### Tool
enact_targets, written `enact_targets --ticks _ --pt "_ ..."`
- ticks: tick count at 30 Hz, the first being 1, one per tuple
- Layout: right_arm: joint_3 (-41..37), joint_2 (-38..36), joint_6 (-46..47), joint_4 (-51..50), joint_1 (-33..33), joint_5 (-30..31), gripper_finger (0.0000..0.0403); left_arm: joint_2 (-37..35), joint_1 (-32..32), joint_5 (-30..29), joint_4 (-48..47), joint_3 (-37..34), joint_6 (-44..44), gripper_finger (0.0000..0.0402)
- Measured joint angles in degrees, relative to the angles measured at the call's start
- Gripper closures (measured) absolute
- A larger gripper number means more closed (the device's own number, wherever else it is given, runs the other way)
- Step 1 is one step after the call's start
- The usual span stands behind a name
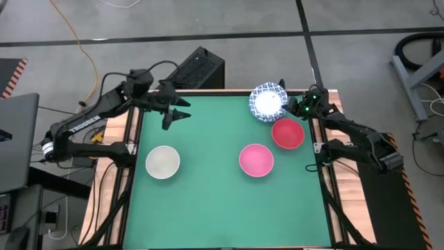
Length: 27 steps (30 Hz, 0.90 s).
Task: Nest bowls inside each other by size order
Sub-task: Stack the white patterned bowl on top of the white patterned bowl
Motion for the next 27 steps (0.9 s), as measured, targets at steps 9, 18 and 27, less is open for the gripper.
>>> enact_targets --ticks 9,18,27 --pt "-0.1 0.3 -0.6 0.2 -0.1 -0.7 0.0401 -1.1 0.0 -0.1 0.0 0.0 -1.3 0.0178" --pt "-4.1 -1.7 5.8 9.7 -2.7 -2.6 0.0401 -1.1 0.0 -0.1 -0.2 0.0 -2.2 0.0178" --pt "-6.9 -3.9 12.3 11.6 -2.5 0.2 0.0401 -1.1 0.0 -0.1 -0.3 0.0 -2.3 0.0178"
